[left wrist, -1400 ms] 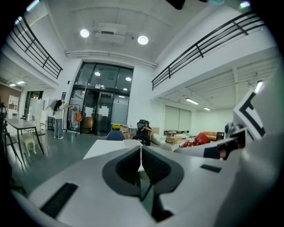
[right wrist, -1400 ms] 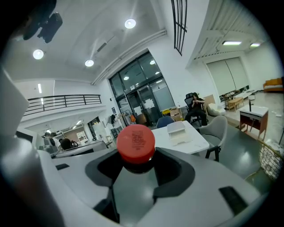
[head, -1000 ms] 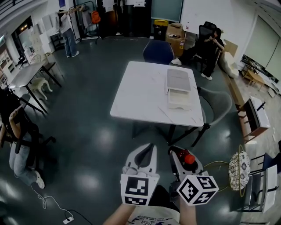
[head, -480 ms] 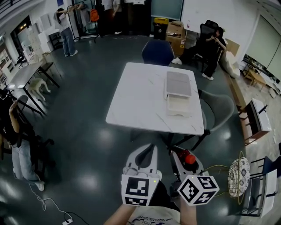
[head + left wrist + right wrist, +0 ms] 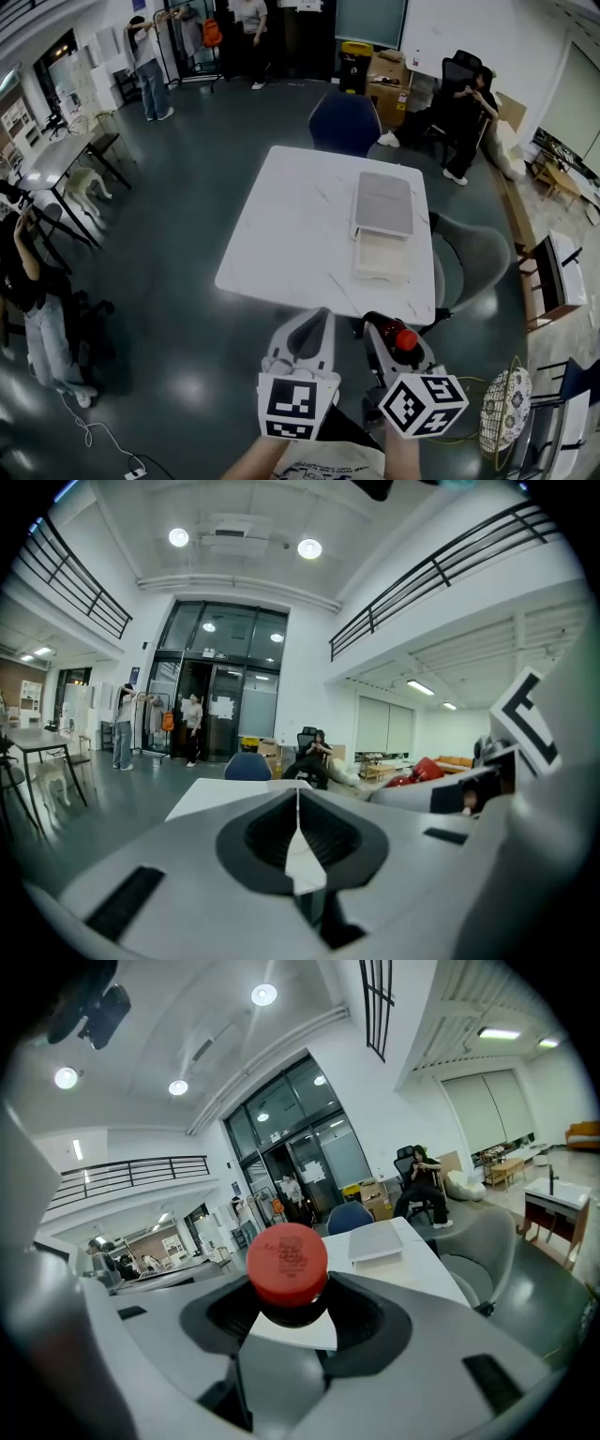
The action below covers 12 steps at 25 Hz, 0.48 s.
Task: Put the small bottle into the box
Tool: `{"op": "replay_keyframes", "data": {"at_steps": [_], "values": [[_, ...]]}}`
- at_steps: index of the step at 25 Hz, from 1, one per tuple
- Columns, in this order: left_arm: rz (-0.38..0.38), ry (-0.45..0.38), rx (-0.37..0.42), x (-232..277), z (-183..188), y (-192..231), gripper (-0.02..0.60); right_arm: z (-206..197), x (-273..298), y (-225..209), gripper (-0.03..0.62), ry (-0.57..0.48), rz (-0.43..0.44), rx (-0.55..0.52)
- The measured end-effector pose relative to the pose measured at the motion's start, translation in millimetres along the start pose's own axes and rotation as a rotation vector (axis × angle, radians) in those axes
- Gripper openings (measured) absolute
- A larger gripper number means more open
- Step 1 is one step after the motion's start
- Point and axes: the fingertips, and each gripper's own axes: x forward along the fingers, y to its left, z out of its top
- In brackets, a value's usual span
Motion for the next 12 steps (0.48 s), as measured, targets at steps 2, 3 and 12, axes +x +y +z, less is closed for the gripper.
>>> {"op": "replay_keyframes", "data": {"at_steps": [2,3,12], "values": [[0.014,0.003,-0.003,15.0,5.2,0.2,0.020,10.7,9.8,-9.5,0.227,0.004,0.011,-0.002],[0.020,0.005,-0.004,22.6,7.9,-0.8,0.020,15.9,14.0,-14.8,0.226,0.006,0.016,-0.003],[0.038,-0.002,0.004,70.9,26.5,-3.7,0.020,46.9,48.1,-46.0,0.227,0.006,0.040,-0.006]]}}
